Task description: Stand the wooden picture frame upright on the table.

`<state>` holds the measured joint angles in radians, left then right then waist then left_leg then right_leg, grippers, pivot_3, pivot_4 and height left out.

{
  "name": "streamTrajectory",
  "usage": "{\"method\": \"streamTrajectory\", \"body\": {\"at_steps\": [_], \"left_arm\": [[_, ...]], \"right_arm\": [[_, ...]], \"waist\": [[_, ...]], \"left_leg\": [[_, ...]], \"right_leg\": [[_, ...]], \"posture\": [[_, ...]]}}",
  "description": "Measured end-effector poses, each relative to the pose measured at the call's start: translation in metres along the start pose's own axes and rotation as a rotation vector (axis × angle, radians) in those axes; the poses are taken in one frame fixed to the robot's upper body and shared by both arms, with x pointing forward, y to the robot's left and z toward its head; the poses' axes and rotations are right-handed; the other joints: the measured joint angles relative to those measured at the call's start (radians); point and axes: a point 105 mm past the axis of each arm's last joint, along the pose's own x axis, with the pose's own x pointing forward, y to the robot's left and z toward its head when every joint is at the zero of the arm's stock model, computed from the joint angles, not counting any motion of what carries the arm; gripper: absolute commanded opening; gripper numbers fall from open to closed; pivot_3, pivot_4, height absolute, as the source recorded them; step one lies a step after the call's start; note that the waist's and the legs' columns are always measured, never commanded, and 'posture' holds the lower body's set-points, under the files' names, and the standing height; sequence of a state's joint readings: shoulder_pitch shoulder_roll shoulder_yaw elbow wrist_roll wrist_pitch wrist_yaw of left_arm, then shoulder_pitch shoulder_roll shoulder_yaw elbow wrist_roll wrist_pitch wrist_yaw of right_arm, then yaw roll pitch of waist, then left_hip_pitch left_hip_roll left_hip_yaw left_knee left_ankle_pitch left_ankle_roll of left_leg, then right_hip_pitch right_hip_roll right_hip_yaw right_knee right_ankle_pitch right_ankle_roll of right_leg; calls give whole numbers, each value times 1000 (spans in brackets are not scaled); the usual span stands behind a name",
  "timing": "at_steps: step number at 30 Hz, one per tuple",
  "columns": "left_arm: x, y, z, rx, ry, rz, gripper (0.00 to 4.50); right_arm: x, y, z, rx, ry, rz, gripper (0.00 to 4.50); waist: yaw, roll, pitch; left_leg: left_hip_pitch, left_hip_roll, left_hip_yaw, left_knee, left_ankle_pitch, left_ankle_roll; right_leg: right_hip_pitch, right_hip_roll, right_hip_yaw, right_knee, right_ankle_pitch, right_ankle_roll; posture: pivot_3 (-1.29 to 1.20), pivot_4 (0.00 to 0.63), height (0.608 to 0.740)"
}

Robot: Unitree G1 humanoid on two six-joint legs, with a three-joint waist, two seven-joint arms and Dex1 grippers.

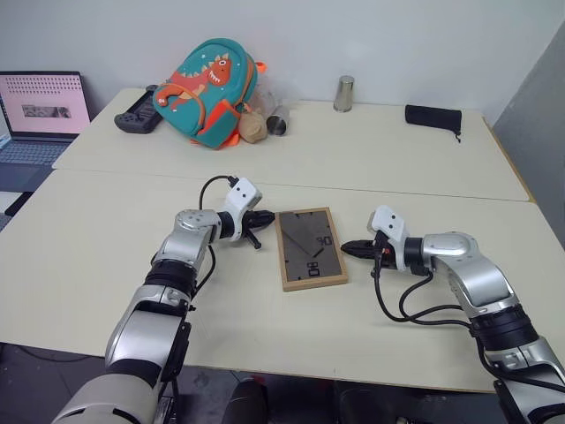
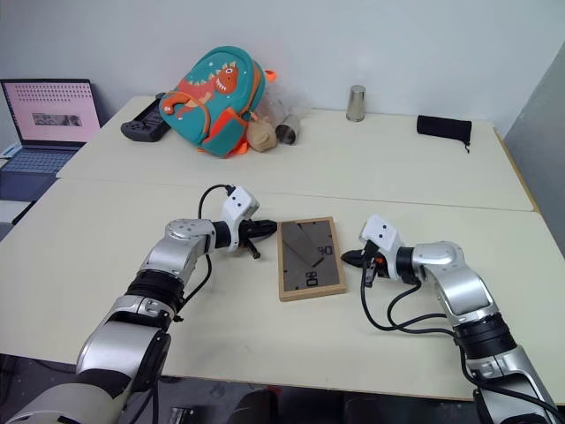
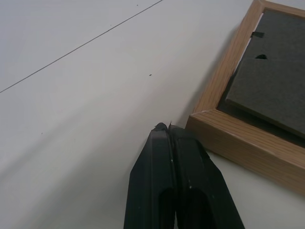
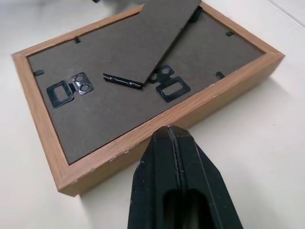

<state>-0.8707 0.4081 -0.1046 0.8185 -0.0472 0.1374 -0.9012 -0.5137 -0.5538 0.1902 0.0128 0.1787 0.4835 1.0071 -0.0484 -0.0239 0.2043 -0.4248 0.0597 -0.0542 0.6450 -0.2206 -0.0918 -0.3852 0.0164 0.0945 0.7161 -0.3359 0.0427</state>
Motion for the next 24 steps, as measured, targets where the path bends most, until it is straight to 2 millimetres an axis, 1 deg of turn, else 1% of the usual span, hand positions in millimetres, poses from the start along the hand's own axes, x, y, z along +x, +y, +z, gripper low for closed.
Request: {"method": "streamTrajectory", "body": {"at_steps": [7,13,17,24], "left_arm": [[5,0,1,9,-9,10,50],[12,-3,6,15,-26,10,50],[16,-6,7,19,-31,6,50],[14,-5,6,32,-19,-6,50]], "right_arm": [[-1,0,-1,7,8,5,0],[-1,6,-11,29,40,32,0],[0,8,-12,36,46,42,0],[0,8,-11,32,47,44,0]], "waist": [[0,0,0],[0,0,0],[0,0,0],[0,0,0]], "left_leg": [[0,0,0,0,0,0],[0,0,0,0,0,0],[0,0,0,0,0,0],[0,0,0,0,0,0]], "right_leg": [[0,0,0,0,0,0],[0,0,0,0,0,0],[0,0,0,0,0,0],[0,0,0,0,0,0]], "posture": [[0,150,740],[0,150,740],[0,150,740],[0,150,740]]}}
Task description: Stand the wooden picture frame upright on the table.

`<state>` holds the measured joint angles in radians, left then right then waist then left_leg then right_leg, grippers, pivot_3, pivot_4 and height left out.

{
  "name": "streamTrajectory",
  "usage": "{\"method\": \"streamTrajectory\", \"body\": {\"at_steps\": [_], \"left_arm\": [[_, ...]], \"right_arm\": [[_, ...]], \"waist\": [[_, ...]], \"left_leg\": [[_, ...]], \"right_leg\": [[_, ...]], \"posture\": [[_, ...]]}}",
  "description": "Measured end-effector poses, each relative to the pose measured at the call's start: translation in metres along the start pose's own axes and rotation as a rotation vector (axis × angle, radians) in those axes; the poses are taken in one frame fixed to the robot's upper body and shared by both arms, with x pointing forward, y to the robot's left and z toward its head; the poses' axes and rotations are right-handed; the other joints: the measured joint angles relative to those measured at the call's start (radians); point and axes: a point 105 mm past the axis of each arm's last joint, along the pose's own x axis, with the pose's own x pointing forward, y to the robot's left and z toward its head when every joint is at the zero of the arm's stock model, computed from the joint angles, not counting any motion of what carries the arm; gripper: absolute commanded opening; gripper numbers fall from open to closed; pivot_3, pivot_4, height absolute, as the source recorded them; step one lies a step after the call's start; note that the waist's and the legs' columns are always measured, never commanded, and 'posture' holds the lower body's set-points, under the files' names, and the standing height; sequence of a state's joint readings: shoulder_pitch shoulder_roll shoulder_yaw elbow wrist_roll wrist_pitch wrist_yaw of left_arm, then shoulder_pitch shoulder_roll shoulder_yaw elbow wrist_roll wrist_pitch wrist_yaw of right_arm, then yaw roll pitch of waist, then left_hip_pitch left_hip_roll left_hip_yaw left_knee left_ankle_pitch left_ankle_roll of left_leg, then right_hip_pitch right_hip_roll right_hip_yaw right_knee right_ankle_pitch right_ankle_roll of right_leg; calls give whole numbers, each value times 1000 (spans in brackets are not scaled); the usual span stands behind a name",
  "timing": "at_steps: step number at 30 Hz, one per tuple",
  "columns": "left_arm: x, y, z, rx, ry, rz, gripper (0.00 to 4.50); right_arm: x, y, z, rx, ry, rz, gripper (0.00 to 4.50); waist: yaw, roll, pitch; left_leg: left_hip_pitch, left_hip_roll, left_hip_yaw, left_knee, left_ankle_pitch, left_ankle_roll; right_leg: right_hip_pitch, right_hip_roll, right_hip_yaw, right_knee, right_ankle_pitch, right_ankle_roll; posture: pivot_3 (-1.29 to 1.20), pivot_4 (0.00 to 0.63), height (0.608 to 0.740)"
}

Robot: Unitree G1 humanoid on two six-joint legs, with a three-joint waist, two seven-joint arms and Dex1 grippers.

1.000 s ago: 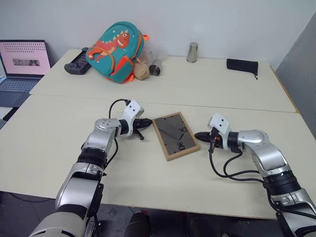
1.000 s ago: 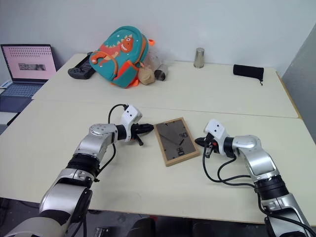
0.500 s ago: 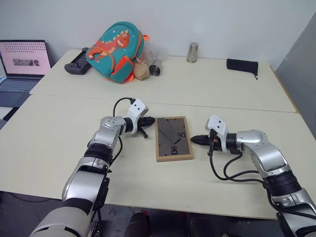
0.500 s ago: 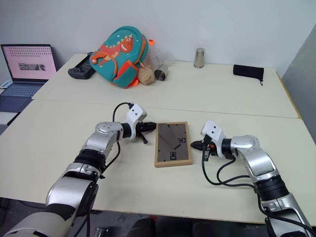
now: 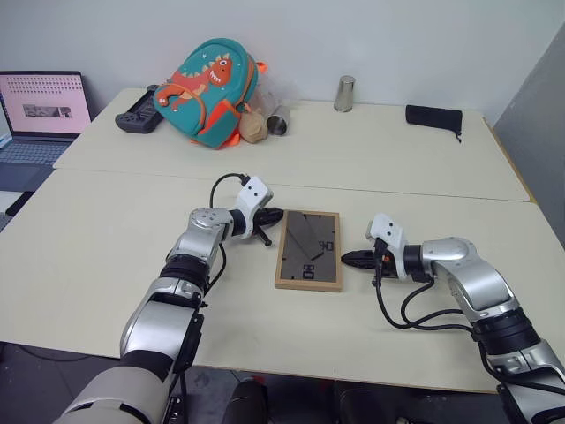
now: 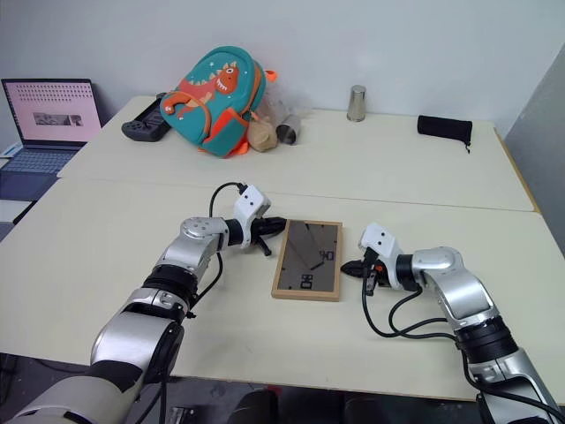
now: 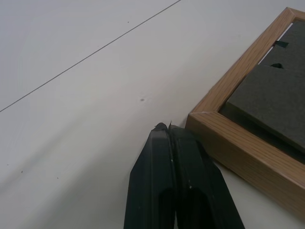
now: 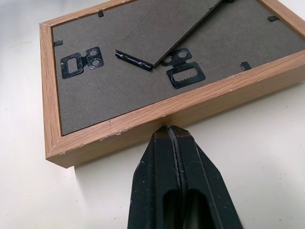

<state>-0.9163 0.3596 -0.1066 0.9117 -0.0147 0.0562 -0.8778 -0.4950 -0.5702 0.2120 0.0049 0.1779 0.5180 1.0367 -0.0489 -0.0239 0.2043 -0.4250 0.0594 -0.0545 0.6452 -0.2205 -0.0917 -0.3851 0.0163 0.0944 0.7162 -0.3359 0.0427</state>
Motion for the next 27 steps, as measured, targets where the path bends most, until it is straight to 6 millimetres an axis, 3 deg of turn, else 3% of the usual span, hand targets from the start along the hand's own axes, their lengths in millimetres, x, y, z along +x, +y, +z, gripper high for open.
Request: {"method": "streamTrajectory", "body": {"at_steps": [7,11,17,27], "left_arm": [[-43,5,-17,12,78,-66,50],[-61,-17,-24,-46,108,-169,50],[-61,-49,-23,-69,126,-258,50],[-62,-65,-21,-77,131,-266,50]], "right_arm": [[-9,-17,-6,-40,27,-103,0],[-5,-7,-2,-7,-20,-78,0],[2,-2,2,17,-42,-77,0],[-2,5,2,40,-34,-37,0]], "waist": [[-11,0,0],[-9,0,0],[-4,0,0],[-4,0,0]], "left_leg": [[1,1,0,-1,0,0],[1,1,0,0,0,0],[1,1,-1,1,0,0],[1,1,-1,0,0,0]], "right_leg": [[0,0,0,1,0,0],[1,0,0,1,0,0],[1,0,0,1,0,0],[1,0,0,1,0,0]], "posture": [[0,150,740],[0,150,740],[0,150,740],[0,150,740]]}}
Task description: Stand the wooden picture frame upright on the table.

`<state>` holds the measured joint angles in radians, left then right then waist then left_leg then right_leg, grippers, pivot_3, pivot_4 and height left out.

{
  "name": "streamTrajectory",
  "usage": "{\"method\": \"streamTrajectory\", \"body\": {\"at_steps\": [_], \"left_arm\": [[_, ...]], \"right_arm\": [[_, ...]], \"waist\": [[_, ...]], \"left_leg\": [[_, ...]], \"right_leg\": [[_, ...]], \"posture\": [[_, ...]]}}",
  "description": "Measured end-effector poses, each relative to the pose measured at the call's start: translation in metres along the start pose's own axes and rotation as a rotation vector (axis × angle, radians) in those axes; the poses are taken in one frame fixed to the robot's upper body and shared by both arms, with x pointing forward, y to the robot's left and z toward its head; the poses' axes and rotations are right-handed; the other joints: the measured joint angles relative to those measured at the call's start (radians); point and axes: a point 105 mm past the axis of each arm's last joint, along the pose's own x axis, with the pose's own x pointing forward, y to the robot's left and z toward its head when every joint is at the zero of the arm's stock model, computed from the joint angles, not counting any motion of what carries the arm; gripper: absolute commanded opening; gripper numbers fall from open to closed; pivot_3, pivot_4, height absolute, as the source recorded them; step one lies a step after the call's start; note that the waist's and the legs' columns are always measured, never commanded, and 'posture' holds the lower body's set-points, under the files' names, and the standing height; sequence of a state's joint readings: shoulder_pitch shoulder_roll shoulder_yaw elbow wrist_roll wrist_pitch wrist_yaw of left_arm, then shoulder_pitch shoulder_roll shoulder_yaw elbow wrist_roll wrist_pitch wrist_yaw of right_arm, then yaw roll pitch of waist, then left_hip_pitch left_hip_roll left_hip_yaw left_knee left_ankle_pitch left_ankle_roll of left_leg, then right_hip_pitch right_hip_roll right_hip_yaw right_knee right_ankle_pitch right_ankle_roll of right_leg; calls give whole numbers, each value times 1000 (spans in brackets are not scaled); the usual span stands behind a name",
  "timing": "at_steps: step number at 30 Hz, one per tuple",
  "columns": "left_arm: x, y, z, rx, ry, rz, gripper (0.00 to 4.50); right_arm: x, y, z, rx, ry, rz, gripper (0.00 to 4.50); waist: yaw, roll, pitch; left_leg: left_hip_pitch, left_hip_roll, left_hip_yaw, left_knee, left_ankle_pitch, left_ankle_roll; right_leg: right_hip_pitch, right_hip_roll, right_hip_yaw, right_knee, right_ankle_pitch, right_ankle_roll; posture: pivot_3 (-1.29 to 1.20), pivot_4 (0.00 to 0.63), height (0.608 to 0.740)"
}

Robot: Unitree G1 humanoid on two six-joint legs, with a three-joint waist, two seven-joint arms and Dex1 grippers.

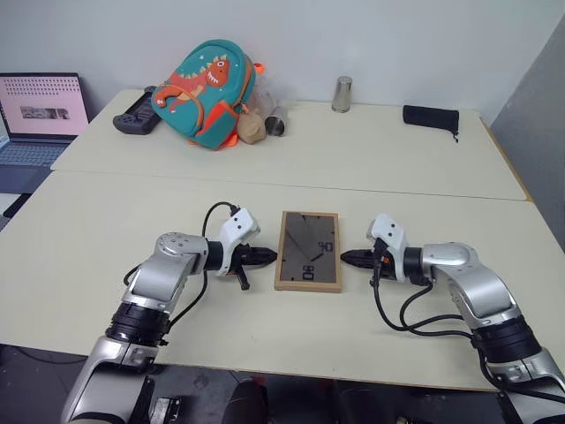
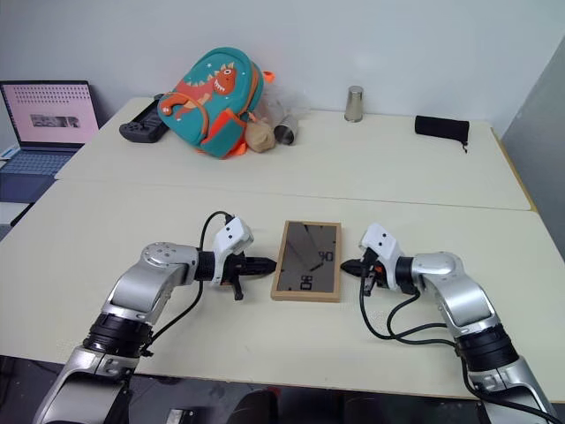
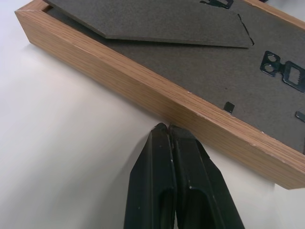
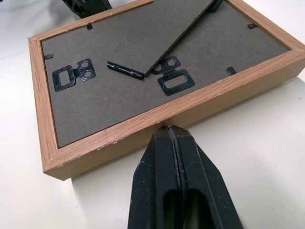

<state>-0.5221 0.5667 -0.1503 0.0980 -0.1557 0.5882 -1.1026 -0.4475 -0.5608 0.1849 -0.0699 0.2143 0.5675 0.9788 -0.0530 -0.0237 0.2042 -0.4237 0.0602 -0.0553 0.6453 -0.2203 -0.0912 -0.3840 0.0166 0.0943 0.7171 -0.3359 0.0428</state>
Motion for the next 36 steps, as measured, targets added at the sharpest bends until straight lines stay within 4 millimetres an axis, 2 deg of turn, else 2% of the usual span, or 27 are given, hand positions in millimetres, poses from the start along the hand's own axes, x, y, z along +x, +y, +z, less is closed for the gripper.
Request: {"method": "streamTrajectory", "body": {"at_steps": [4,12,14,19,20,21,27,32,34,36], "left_arm": [[-4,-13,-2,25,27,-22,50],[-5,-22,-5,46,59,-60,50],[-7,-22,-5,55,61,-68,50],[-27,-14,-13,70,103,-51,50],[-30,-13,-12,40,82,-53,428],[-33,-13,-10,6,56,-64,545],[-57,-13,-2,-252,-43,-116,1970],[-62,-12,10,-521,-142,-143,3064],[-62,-15,8,-655,-153,-151,3432],[-59,-18,7,-719,-156,-159,3879]], "right_arm": [[-4,5,-1,8,15,26,0],[-9,10,-4,21,26,60,0],[-9,10,-4,20,26,62,0],[-16,4,-6,0,39,36,0],[-17,2,-8,-3,43,29,0],[-18,0,-9,-2,47,23,0],[-21,-7,-18,7,59,-2,0],[-20,-10,-18,2,50,-23,0],[-20,-11,-18,0,48,-31,0],[-20,-11,-18,0,47,-37,0]], "waist": [[0,0,0],[0,0,0],[0,0,0],[-1,0,0],[-1,0,0],[-1,0,0],[-4,0,0],[-3,0,0],[-4,0,0],[-4,0,0]], "left_leg": [[0,0,0,0,0,0],[0,0,0,0,0,0],[0,0,0,0,0,0],[0,0,1,0,0,0],[0,0,1,0,0,0],[0,0,1,0,0,0],[0,0,1,0,0,0],[0,0,0,0,0,0],[0,0,0,0,0,0],[0,0,0,0,0,0]], "right_leg": [[0,0,0,0,0,0],[0,0,0,0,0,0],[0,0,0,0,0,0],[0,0,1,0,0,0],[0,0,1,0,0,0],[0,0,1,0,0,0],[0,0,0,0,0,0],[0,0,-1,0,0,0],[0,0,0,0,0,0],[0,0,0,0,0,0]], "posture": [[0,150,740],[0,150,740],[0,150,740],[0,150,740],[0,150,740],[0,150,740],[0,150,740],[0,150,740],[0,150,740],[0,150,740]]}}
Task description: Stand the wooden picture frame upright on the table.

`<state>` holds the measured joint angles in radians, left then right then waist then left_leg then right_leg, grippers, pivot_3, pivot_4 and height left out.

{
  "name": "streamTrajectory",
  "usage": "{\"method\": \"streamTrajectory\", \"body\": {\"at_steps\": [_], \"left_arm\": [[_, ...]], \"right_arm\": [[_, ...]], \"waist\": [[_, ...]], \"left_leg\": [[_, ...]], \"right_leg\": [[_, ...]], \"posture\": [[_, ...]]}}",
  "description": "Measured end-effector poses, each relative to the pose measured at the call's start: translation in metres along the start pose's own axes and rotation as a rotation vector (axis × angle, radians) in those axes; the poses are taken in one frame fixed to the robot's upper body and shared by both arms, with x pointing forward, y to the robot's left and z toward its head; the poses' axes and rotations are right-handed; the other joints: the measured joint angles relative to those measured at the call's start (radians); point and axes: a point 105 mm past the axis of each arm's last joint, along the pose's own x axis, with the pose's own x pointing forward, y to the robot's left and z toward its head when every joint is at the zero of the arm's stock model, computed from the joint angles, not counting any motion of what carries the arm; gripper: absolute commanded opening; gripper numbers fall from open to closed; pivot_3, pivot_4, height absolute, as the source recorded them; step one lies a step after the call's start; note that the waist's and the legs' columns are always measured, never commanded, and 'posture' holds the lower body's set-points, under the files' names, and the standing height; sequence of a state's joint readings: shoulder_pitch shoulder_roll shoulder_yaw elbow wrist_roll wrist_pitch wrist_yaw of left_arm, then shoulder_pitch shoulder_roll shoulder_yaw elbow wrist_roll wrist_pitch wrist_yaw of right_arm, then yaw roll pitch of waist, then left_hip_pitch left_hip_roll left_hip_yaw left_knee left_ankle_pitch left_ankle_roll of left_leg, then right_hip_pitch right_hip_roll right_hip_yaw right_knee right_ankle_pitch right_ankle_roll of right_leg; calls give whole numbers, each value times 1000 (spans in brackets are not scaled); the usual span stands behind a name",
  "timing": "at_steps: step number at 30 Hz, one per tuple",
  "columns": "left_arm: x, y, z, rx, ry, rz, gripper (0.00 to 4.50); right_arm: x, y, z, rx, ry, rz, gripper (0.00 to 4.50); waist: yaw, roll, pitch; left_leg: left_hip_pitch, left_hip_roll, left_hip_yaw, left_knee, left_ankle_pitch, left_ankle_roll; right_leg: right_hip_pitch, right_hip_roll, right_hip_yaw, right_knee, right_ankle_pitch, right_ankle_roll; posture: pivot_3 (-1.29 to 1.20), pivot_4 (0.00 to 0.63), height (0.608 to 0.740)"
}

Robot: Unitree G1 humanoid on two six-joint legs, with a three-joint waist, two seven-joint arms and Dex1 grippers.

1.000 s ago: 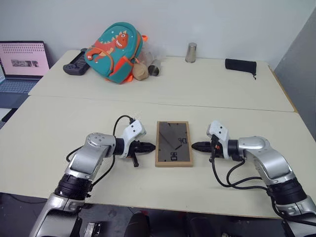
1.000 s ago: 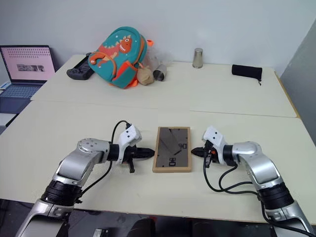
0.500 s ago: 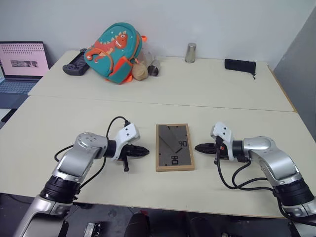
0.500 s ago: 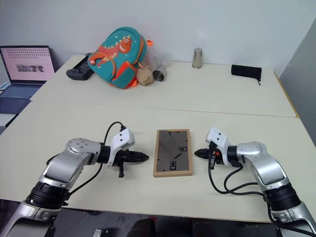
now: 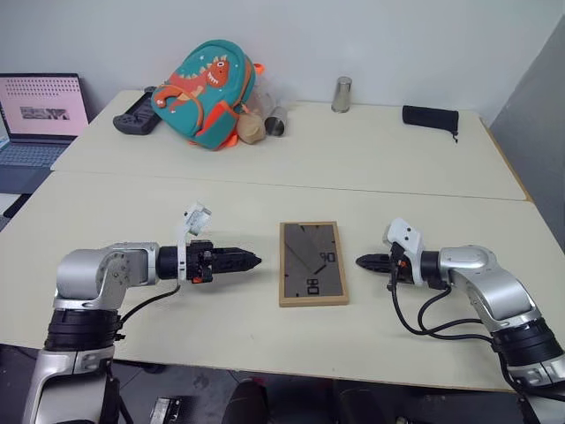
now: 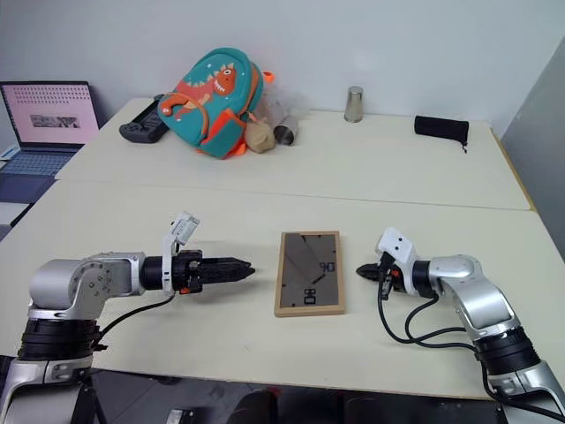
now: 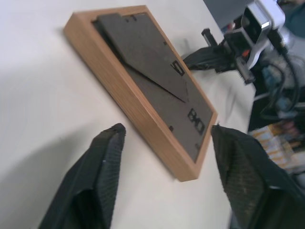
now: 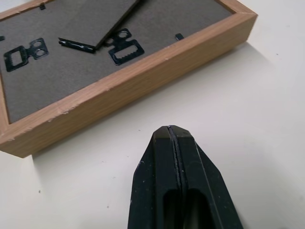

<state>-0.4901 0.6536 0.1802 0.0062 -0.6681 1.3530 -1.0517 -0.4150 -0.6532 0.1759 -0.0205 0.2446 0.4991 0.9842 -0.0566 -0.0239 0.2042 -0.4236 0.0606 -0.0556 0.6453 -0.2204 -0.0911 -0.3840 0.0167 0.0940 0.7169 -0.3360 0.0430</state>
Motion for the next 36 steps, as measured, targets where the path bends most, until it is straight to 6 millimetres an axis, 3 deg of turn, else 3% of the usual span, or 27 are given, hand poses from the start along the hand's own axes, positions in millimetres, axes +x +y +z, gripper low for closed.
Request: {"method": "streamTrajectory", "body": {"at_steps": [3,18,26,36], "left_arm": [[5,-2,-6,-97,13,-7,4456],[21,4,-24,-307,154,-7,4456],[41,5,-18,-306,145,-37,4456],[52,1,-16,-289,141,-64,4456]], "right_arm": [[1,0,0,3,-3,-2,0],[3,10,1,0,-16,-1,0],[26,18,18,-4,-71,14,0],[46,29,36,-8,-110,55,0]], "waist": [[0,0,0],[0,0,0],[6,0,-1],[17,0,-1]], "left_leg": [[0,0,0,0,0,0],[7,-1,0,0,0,0],[9,-1,0,0,0,0],[8,-2,-1,0,0,0]], "right_leg": [[0,0,0,0,0,0],[6,0,1,0,0,0],[10,-1,0,-2,0,0],[10,-1,0,-3,0,0]], "posture": [[0,150,740],[0,150,740],[0,150,740],[0,150,740]]}}
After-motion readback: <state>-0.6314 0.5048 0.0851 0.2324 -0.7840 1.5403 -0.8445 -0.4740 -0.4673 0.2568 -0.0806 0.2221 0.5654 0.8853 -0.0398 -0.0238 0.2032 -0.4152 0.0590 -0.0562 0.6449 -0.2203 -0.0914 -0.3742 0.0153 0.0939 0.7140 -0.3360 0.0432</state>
